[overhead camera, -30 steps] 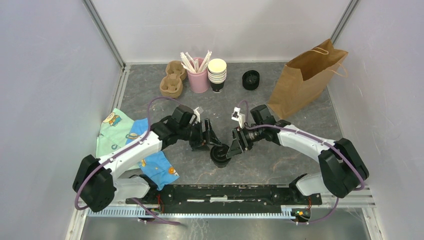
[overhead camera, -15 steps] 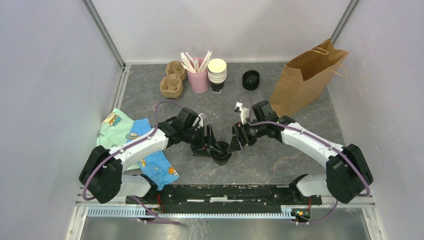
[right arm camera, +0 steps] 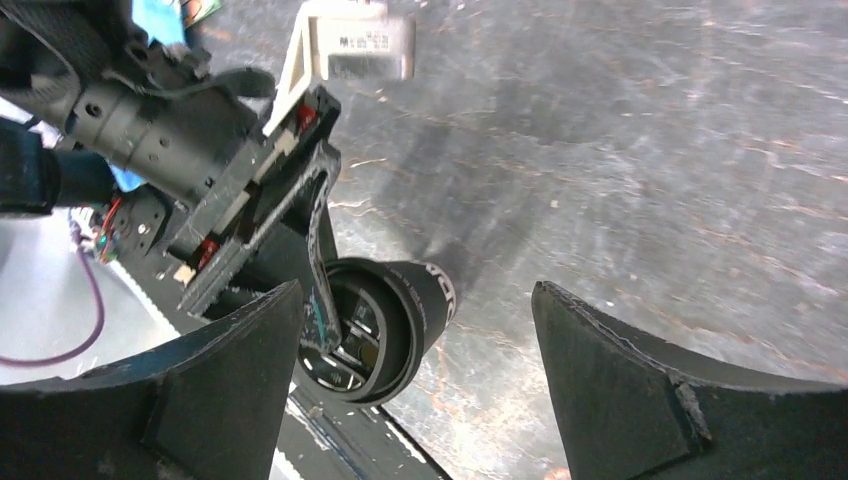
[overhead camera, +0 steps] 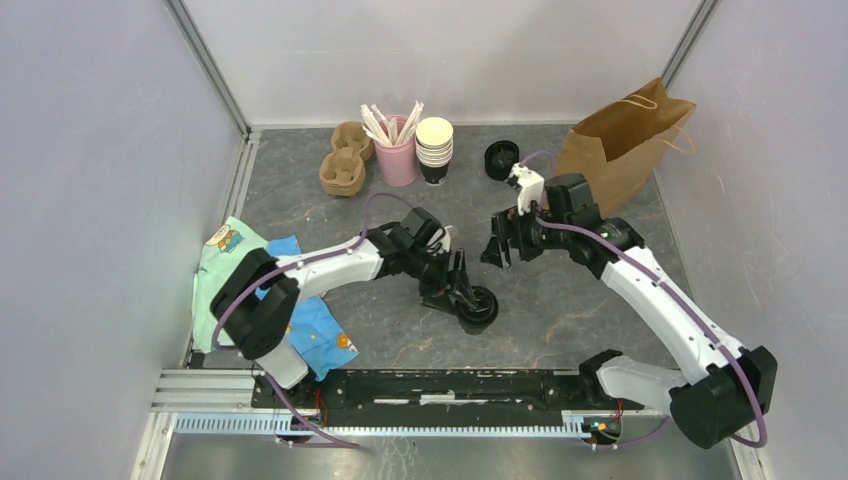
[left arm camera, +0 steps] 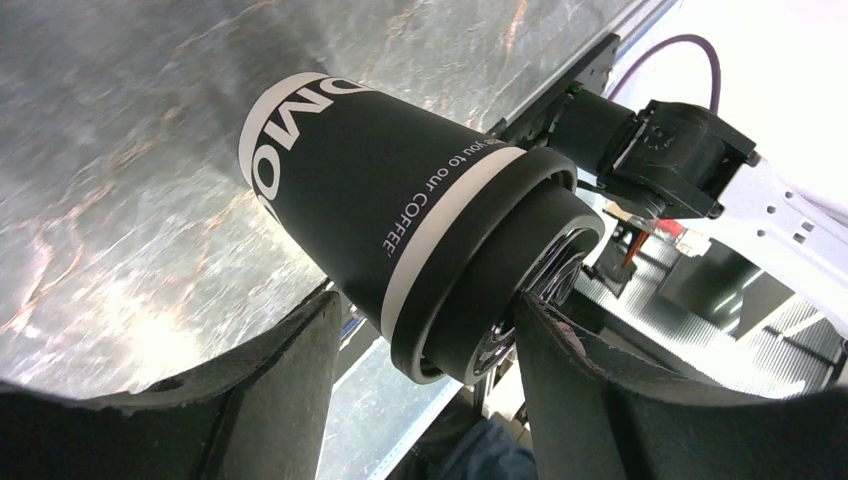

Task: Pack the takeout coffee
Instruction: Close the cup lid on the coffee cup.

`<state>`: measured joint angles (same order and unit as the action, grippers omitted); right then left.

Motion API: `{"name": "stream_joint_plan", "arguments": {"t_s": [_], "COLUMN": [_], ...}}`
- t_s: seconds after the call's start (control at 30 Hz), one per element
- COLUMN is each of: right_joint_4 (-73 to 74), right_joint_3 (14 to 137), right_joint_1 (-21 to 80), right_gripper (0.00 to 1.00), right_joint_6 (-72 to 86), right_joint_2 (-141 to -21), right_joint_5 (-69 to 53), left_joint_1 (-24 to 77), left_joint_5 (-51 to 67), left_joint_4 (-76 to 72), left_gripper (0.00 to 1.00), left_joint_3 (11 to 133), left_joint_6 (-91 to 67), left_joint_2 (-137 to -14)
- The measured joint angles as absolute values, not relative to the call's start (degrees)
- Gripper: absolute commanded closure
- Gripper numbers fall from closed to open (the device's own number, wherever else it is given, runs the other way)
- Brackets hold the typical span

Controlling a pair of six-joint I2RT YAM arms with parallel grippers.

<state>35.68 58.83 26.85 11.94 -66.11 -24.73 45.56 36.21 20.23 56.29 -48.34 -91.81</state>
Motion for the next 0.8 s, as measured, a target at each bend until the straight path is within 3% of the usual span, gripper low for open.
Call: {"name": "stream_joint_plan", "arguments": {"t_s": [0.23, 0.37, 0.6, 0.8], "right_joint_4": [38.76, 40.29, 41.89, 40.91], "right_joint_3": [59.37, 60.18, 65.54, 68.2], "right_joint_1": [24.01, 23.64, 22.81, 22.74], "right_gripper": [0.1, 0.08, 0.05, 0.04], "right_joint_6": [11.09, 11.03, 10.44, 10.37], "right_joint_2": [-63.16, -62.59, -61.39, -61.8], "right_joint_5": [-21.3, -19.29, -13.87, -12.12], "left_joint_1": [49.65, 51.66, 51.81, 50.06], "left_joint_5": [39.9, 40.86, 37.32, 32.1], "left_joint_4": [19.46, 19.25, 23.77, 27.27], "left_gripper": [0.31, 0.22, 0.02, 0.0], "left_joint_3": [65.67, 69.17, 70.32, 71.66], "left_joint_6": [-47.16, -45.95, -42.52, -40.8], "left_joint_2": [-101.69, -104.92, -103.57, -95.22]}}
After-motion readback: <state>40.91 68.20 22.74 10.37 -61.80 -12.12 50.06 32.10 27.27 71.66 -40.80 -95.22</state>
